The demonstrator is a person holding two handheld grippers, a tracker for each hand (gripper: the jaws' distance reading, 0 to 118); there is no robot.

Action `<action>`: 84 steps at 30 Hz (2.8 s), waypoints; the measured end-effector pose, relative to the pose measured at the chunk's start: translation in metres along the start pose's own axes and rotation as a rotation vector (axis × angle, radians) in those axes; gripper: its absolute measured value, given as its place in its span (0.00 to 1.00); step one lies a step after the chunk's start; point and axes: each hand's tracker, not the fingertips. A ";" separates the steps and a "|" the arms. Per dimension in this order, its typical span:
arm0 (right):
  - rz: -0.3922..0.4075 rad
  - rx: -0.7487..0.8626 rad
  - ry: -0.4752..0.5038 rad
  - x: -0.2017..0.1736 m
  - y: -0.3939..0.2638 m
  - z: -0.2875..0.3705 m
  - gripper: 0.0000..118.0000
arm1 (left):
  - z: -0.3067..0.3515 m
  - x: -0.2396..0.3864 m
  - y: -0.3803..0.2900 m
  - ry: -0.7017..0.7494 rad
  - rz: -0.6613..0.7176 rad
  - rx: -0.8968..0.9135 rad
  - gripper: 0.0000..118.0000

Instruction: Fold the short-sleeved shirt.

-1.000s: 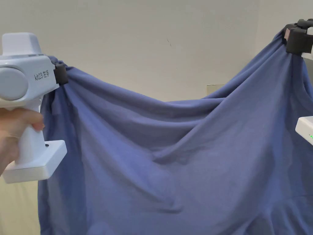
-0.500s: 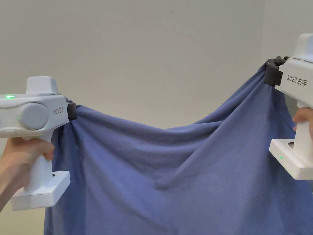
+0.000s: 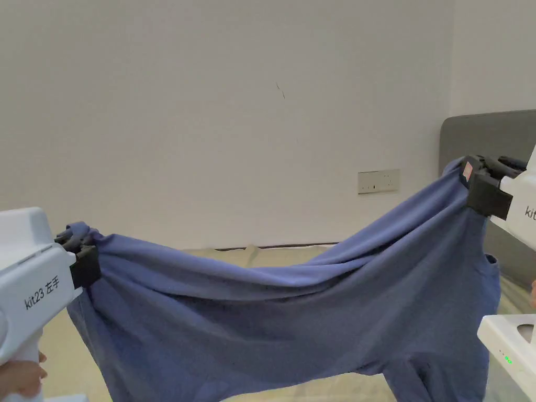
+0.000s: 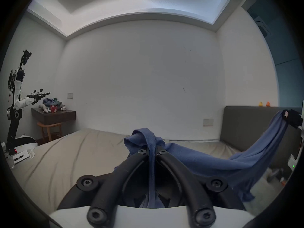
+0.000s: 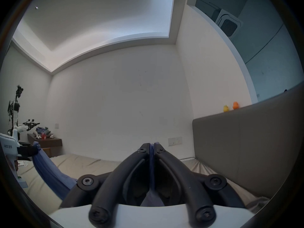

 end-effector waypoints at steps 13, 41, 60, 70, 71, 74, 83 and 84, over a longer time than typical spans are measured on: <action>0.064 -0.294 -0.056 -0.013 -0.046 0.249 0.03 | 0.222 -0.021 -0.116 -0.018 0.101 -0.197 0.02; -0.077 -0.728 -0.025 -0.012 -0.082 0.401 0.97 | 0.387 -0.030 -0.157 0.015 0.142 -0.449 0.99; -0.063 -0.443 0.136 -0.041 -0.039 0.304 0.00 | 0.240 -0.035 -0.086 -0.052 0.242 -0.449 0.00; -0.092 -0.560 0.161 -0.036 -0.093 0.231 0.00 | 0.067 -0.041 -0.183 0.060 -0.011 -0.767 0.89; -0.091 -0.573 0.158 -0.040 -0.095 0.221 0.00 | 0.057 -0.040 -0.193 0.077 -0.017 -0.806 0.89; -0.090 -0.593 0.158 -0.037 -0.107 0.214 0.00 | 0.040 -0.038 -0.217 0.048 0.004 -0.878 0.89; -0.090 -0.610 0.168 -0.035 -0.109 0.205 0.00 | 0.039 -0.038 -0.228 0.080 -0.127 -0.812 0.84; -0.089 -0.612 0.167 -0.034 -0.109 0.205 0.00 | 0.041 -0.038 -0.225 0.064 -0.111 -0.822 0.78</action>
